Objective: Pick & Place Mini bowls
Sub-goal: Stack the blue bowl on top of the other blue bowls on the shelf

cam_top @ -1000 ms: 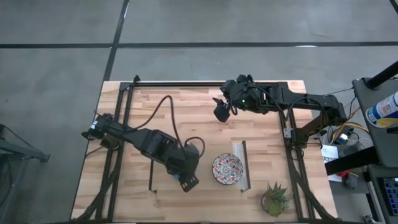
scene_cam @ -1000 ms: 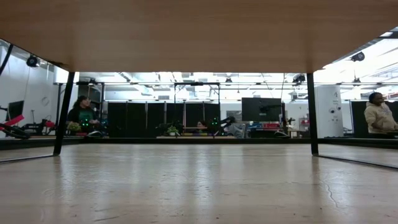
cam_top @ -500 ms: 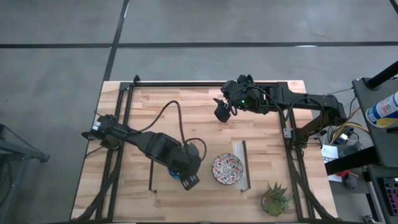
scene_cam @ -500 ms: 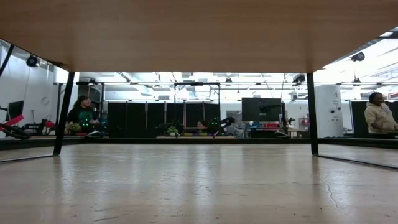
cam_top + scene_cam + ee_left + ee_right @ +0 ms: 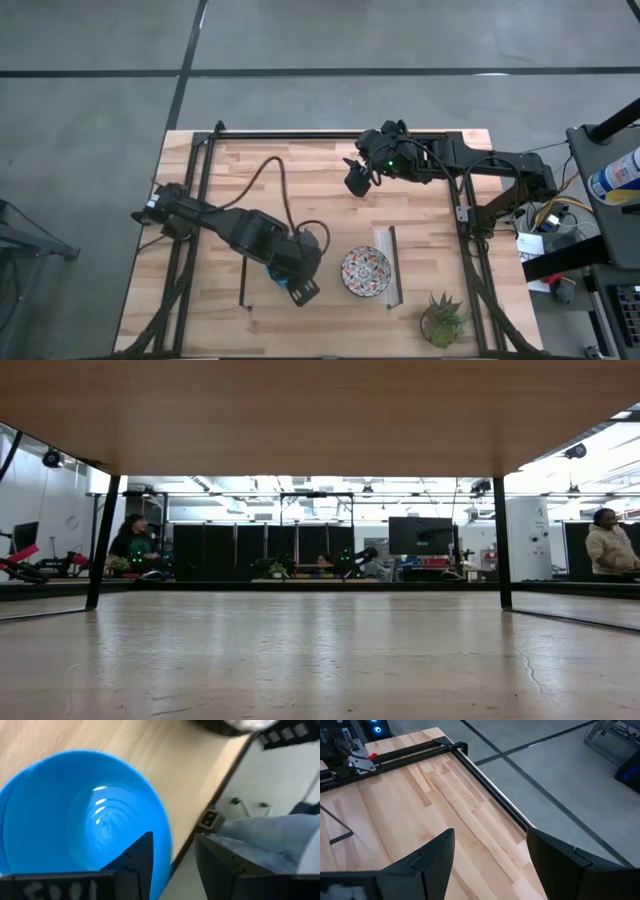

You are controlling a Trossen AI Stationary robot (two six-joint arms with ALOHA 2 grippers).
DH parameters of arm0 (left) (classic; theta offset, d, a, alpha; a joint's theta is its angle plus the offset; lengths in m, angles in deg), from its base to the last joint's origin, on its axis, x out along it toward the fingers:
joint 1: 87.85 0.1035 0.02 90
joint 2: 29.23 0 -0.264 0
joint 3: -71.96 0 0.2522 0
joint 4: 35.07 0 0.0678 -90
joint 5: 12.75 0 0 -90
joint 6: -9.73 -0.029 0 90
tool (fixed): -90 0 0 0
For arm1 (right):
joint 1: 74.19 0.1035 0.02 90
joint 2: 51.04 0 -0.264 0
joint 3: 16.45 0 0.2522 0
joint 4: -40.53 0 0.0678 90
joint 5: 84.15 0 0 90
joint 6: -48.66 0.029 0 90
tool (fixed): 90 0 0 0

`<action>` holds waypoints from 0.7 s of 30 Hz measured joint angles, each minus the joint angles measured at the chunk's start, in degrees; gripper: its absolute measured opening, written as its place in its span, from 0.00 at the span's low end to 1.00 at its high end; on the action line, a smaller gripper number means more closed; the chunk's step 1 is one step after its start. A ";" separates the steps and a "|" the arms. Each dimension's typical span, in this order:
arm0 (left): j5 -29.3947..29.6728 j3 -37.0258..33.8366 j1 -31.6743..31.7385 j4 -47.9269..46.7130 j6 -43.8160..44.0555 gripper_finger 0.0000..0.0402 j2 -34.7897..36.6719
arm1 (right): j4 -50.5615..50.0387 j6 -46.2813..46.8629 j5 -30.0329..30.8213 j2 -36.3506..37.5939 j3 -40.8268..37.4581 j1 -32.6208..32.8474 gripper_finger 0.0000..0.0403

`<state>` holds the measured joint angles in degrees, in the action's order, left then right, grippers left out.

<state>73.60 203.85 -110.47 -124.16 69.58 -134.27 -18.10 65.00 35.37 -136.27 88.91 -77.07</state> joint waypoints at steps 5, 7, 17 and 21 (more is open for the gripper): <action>1.05 2.44 0.14 -0.05 0.30 0.33 1.06 | -0.09 0.03 0.00 -0.02 -0.11 -0.01 0.60; 2.29 2.59 0.14 -0.75 0.50 0.33 1.14 | -0.09 0.02 0.00 -0.02 -0.11 0.00 0.60; 6.26 0.95 0.14 -4.81 4.14 0.33 0.98 | -0.35 0.11 0.00 -0.05 -1.30 -0.02 0.60; 6.31 -0.82 0.14 -3.86 3.57 0.33 0.97 | -0.35 0.02 0.02 -0.07 -2.01 -0.02 0.60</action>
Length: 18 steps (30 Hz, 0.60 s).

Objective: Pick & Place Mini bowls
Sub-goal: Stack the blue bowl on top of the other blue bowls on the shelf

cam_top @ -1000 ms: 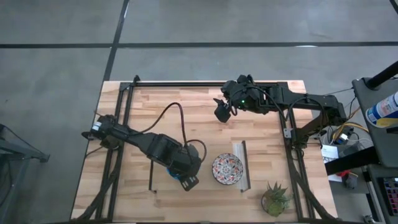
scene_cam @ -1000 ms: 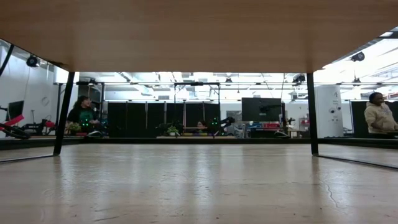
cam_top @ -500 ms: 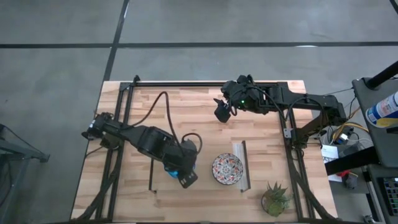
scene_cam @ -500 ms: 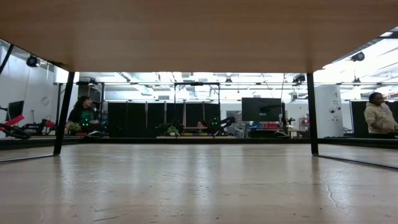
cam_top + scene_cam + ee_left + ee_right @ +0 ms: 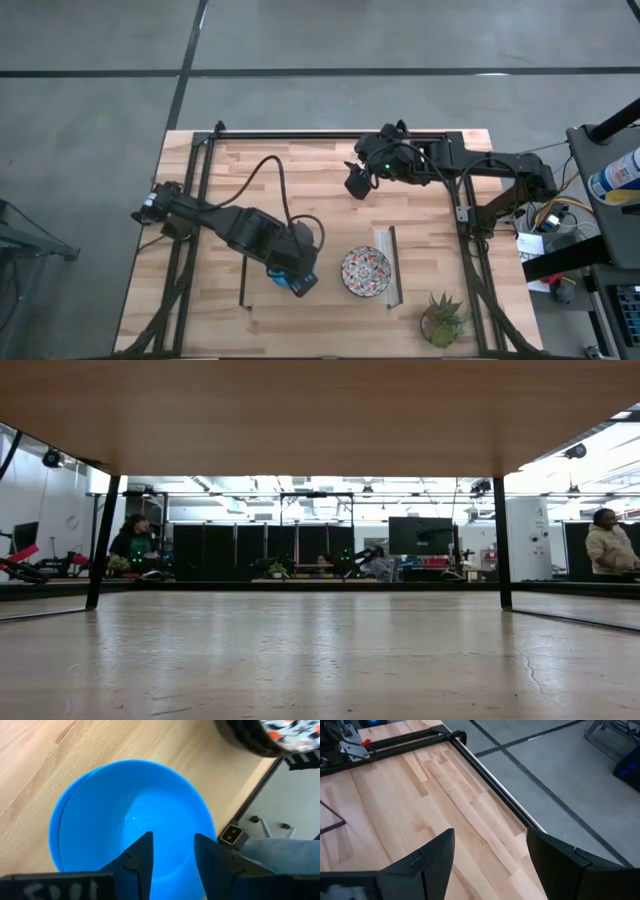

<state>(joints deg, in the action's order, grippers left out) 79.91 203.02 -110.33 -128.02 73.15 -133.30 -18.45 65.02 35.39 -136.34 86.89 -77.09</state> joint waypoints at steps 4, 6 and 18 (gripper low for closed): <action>-0.02 -2.61 0.12 0.32 -0.60 0.33 -0.02 | 0.07 -0.02 0.00 0.00 -0.60 0.00 0.60; -0.30 -3.84 0.15 0.32 -0.77 0.33 -0.04 | 0.10 -0.02 0.00 0.00 -0.78 0.00 0.60; 0.82 -8.10 0.42 0.83 -0.55 0.33 -0.06 | 0.15 -0.48 0.04 0.00 -0.81 -0.02 0.60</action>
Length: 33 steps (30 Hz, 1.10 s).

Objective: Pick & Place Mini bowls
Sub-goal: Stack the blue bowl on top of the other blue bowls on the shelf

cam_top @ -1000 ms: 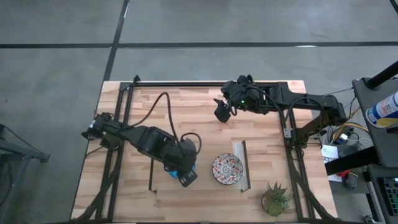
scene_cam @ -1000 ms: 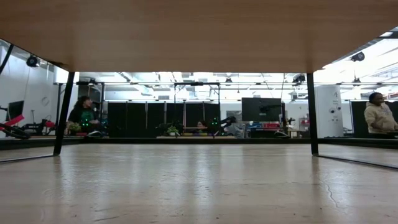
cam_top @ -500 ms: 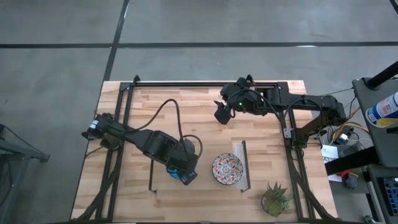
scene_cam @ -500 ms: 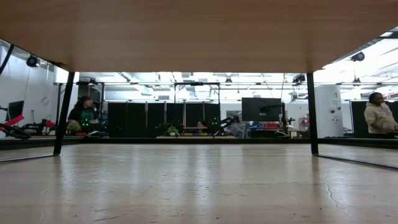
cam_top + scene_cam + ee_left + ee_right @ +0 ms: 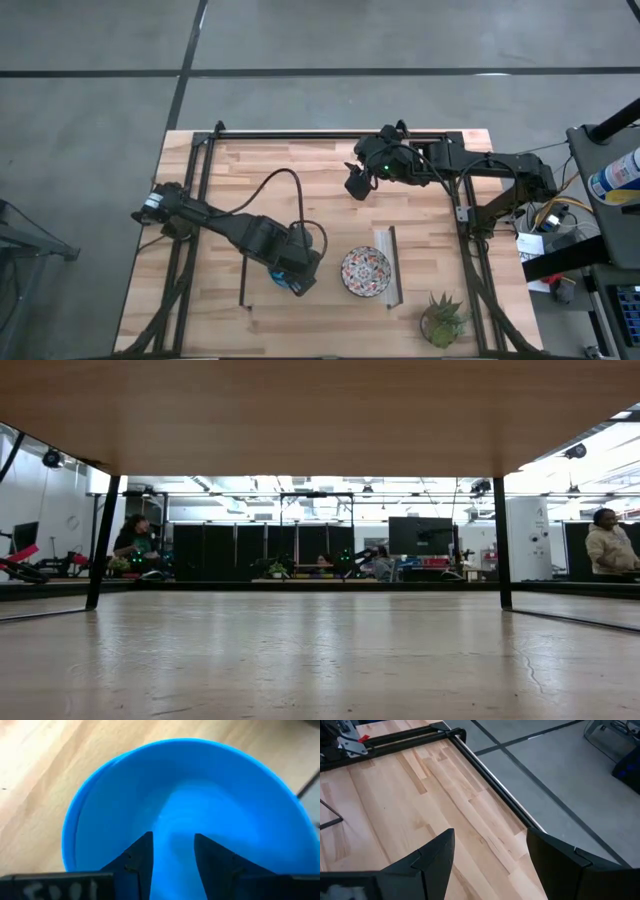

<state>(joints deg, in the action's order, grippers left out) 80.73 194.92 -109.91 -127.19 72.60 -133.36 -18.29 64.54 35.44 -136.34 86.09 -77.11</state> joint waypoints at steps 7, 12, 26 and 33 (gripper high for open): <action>1.51 -1.69 0.31 -0.01 -0.23 0.33 -0.02 | 0.00 0.00 0.04 0.00 0.00 0.00 0.60; 0.57 0.63 0.57 0.01 -0.19 0.33 0.12 | -0.02 0.02 0.04 0.00 0.00 0.01 0.60; -3.18 11.94 1.01 -1.04 -1.46 0.32 1.91 | -0.09 0.21 0.04 0.00 0.00 0.01 0.60; -6.87 12.37 0.98 4.21 -1.25 0.10 2.04 | -0.13 0.22 0.02 0.00 0.00 0.01 0.60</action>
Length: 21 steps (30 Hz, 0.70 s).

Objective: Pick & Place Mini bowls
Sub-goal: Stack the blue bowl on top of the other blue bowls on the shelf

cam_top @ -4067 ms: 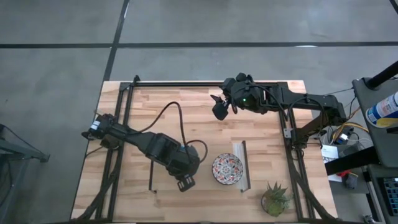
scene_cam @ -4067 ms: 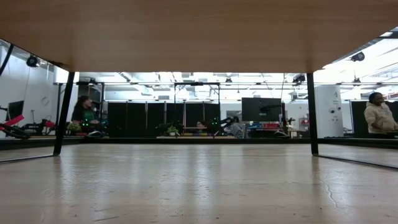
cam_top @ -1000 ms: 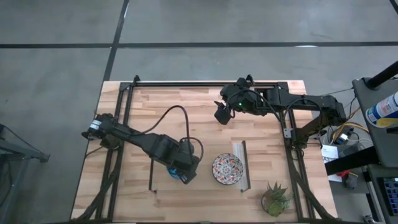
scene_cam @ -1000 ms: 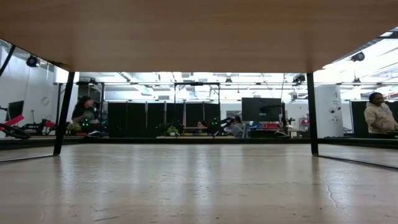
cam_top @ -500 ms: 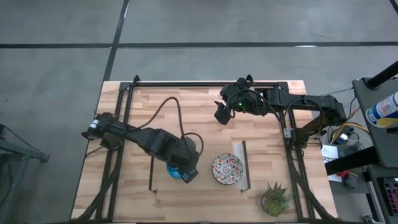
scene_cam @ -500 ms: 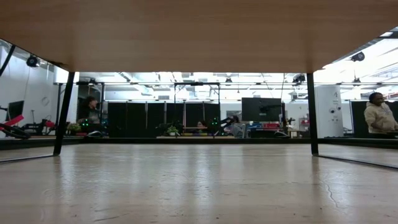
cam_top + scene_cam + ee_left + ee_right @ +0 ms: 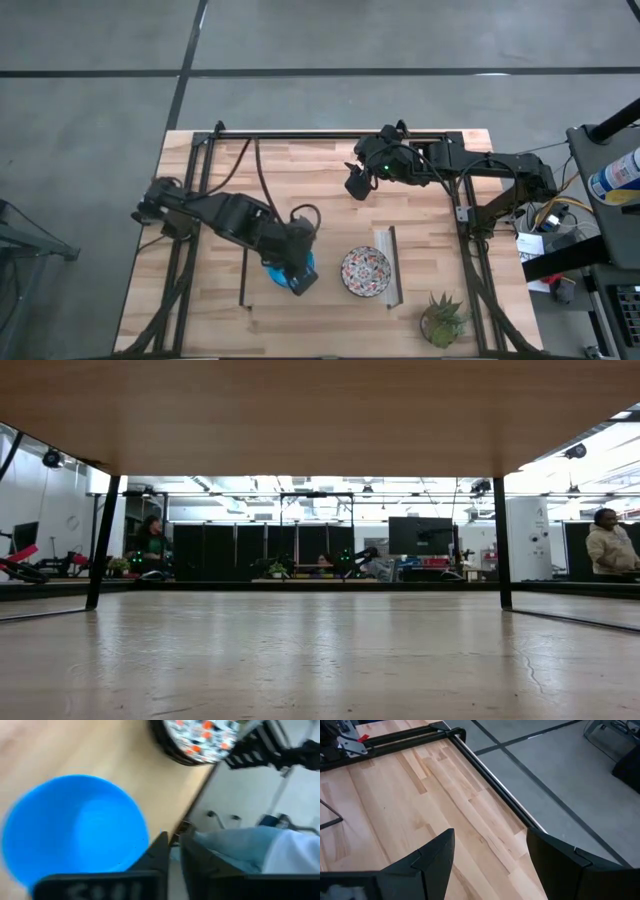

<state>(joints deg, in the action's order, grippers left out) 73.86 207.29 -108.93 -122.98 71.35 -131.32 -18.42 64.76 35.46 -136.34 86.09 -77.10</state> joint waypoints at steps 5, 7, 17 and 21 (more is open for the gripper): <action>-2.04 -2.70 -0.02 4.46 0.01 0.01 -0.14 | 0.00 -0.02 0.00 0.00 -0.29 0.01 0.60; -2.06 -3.73 -0.02 3.43 0.26 0.00 -0.14 | 0.00 -0.02 -0.01 0.00 -0.47 -0.01 0.60; -4.57 -8.51 0.00 3.87 0.99 0.00 -0.08 | -0.02 -0.02 -0.03 0.00 -0.80 0.01 0.60; -4.59 -8.67 0.00 4.67 1.51 0.00 -0.08 | 0.00 -0.04 -0.02 0.00 -0.83 0.01 0.60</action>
<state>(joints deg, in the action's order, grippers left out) 69.27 198.62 -108.93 -118.32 72.86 -131.40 -18.42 64.71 35.44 -136.34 85.26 -77.09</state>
